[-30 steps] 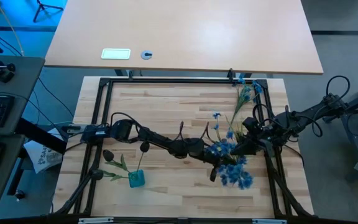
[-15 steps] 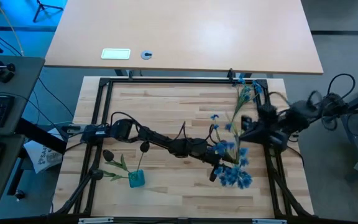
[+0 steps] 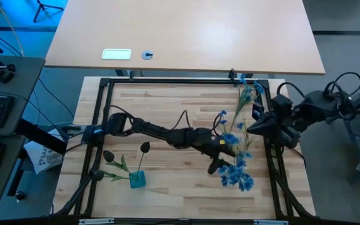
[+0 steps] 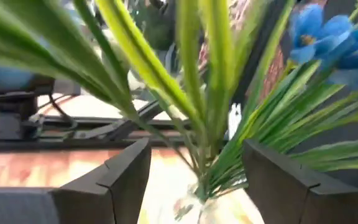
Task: Sort flowers into vase by color
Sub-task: Put the left blue flowers into the transparent vase
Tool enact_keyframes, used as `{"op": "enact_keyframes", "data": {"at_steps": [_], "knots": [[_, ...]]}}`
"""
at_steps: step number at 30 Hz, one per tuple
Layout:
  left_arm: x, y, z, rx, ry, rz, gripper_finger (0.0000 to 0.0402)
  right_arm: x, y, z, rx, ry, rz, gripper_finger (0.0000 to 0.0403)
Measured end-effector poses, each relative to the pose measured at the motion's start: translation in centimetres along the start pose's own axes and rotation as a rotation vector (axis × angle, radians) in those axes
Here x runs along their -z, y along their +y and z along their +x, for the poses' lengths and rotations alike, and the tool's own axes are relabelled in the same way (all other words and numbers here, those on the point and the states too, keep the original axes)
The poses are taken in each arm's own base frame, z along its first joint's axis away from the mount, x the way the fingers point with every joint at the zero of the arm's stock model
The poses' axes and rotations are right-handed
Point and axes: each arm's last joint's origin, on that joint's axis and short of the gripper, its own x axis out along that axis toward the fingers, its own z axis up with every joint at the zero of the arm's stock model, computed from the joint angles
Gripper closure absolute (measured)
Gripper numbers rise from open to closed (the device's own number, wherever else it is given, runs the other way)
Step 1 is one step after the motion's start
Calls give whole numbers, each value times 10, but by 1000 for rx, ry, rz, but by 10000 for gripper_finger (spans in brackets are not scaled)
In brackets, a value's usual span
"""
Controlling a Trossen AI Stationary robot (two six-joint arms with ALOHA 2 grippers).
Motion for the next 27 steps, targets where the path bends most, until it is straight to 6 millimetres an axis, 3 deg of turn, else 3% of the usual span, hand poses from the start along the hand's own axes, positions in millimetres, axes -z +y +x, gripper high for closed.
{"op": "enact_keyframes", "data": {"at_steps": [8,15,23,27], "knots": [[-28,9,-26,-59,131,-22,162,7,-4,0,44,68,-13,403],[-59,27,-47,-102,73,-7,162,10,-6,5,58,95,-39,402],[-65,53,-58,-150,48,-31,162,11,-7,6,64,104,-33,402],[-67,53,-58,-121,27,-49,177,11,-7,6,65,104,-33,402]]}}
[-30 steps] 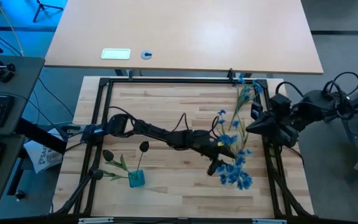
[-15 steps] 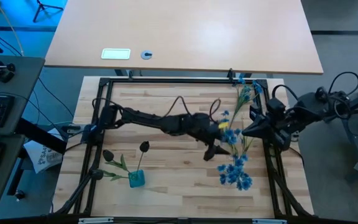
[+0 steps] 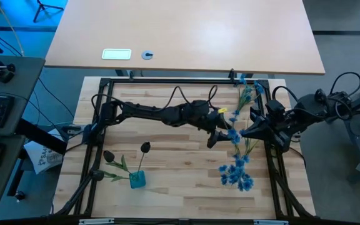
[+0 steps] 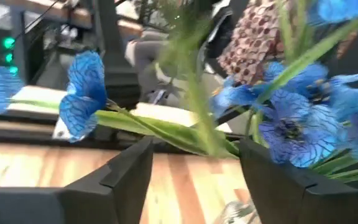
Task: Sort flowers into vase by color
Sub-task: Put the left blue flowers into the transparent vase
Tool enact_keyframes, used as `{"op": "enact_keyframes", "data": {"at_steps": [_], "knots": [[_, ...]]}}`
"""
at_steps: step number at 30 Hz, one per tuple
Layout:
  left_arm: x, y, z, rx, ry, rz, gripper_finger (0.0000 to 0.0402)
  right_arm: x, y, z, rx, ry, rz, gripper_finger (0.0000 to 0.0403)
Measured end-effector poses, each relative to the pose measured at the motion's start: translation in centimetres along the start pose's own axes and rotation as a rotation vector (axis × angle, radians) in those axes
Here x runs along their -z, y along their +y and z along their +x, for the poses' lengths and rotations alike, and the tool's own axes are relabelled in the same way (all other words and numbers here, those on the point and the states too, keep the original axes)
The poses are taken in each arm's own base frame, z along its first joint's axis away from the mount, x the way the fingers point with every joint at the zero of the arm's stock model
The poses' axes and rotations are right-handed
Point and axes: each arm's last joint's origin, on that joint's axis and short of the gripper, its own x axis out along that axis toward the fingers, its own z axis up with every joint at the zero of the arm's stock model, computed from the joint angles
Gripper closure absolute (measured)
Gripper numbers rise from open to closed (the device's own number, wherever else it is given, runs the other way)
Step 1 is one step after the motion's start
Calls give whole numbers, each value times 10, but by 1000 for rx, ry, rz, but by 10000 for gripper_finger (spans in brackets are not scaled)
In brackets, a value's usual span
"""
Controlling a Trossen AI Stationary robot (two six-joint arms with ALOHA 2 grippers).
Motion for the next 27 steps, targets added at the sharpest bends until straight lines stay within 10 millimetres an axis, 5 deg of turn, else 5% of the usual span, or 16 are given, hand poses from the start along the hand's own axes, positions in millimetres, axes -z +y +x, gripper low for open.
{"op": "enact_keyframes", "data": {"at_steps": [10,22,27], "knots": [[3,-22,7,80,-11,32,277,0,0,0,0,0,0,402],[1,-38,11,65,-68,95,236,0,0,0,1,0,9,402],[4,-48,13,95,-58,113,316,0,0,0,1,0,9,402]]}}
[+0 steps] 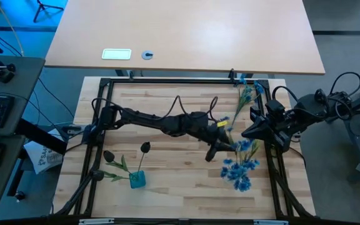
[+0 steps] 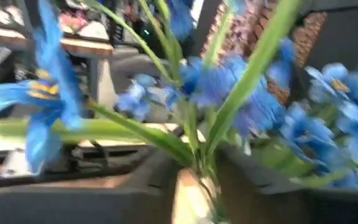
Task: Sort flowers into vase by color
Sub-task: Put the left blue flowers into the transparent vase, then put the blue flowers into the transparent vase
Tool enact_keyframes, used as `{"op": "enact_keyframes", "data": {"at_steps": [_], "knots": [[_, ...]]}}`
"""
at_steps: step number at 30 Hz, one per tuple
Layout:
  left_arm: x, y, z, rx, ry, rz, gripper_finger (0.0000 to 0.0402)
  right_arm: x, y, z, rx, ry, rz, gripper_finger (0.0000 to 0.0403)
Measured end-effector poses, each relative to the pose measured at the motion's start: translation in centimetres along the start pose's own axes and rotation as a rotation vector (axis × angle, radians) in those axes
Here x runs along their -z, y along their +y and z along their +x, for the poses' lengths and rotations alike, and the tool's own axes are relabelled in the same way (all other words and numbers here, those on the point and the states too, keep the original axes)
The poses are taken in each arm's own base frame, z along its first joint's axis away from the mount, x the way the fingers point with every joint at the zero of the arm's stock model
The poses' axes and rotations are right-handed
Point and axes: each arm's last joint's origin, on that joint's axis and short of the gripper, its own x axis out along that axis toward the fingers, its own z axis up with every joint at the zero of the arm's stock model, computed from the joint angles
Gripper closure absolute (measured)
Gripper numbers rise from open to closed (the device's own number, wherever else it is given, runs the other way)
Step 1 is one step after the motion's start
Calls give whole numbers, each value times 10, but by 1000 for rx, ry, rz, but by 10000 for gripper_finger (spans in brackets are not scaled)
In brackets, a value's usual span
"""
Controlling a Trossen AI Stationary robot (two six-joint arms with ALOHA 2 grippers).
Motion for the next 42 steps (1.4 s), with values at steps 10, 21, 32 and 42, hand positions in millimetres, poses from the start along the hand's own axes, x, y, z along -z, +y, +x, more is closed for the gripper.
{"op": "enact_keyframes", "data": {"at_steps": [10,21,32,42], "knots": [[13,-27,8,69,99,-1,398,0,0,0,0,0,11,402],[18,-29,8,30,139,44,390,0,-1,0,21,-13,8,402],[18,-31,8,100,173,13,269,0,-1,0,20,-13,8,402],[-18,-13,-47,-9,399,73,190,0,0,0,18,-13,-9,402]]}}
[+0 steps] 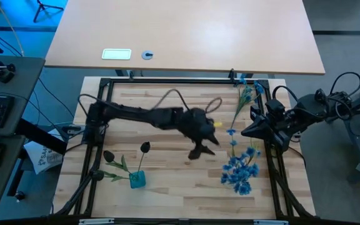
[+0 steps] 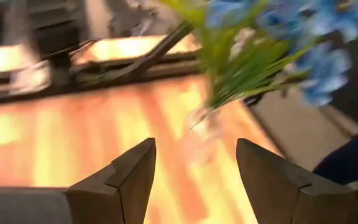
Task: Sort flowers into vase by color
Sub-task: Put the blue flowers into the transparent vase
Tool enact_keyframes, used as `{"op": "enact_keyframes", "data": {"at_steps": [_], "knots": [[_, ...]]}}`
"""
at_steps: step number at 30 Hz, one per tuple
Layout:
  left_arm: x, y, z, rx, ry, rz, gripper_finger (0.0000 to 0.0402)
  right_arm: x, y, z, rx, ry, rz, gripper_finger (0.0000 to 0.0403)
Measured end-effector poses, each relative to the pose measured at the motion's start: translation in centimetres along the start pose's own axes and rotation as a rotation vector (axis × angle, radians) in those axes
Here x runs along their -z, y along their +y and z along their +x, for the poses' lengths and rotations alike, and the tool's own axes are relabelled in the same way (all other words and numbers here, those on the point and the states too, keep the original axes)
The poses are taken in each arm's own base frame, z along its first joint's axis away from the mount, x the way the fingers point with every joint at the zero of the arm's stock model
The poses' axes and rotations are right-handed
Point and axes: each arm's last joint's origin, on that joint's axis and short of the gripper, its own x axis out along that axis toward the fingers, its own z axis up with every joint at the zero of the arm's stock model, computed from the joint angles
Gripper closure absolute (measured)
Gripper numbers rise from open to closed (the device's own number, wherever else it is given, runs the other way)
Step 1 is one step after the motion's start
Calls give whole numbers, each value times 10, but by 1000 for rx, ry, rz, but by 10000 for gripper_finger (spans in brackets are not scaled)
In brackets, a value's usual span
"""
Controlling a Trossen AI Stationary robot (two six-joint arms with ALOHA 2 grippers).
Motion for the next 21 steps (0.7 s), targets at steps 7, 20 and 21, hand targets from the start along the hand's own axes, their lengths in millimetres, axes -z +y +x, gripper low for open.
{"op": "enact_keyframes", "data": {"at_steps": [7,20,21], "knots": [[-8,48,-75,-207,31,-40,192,-13,-1,1,155,-202,-84,402],[27,85,-163,-96,-354,-272,192,-31,-115,6,1116,-212,161,402],[33,81,-165,-82,-356,-296,192,-30,-128,1,1208,-162,204,402]]}}
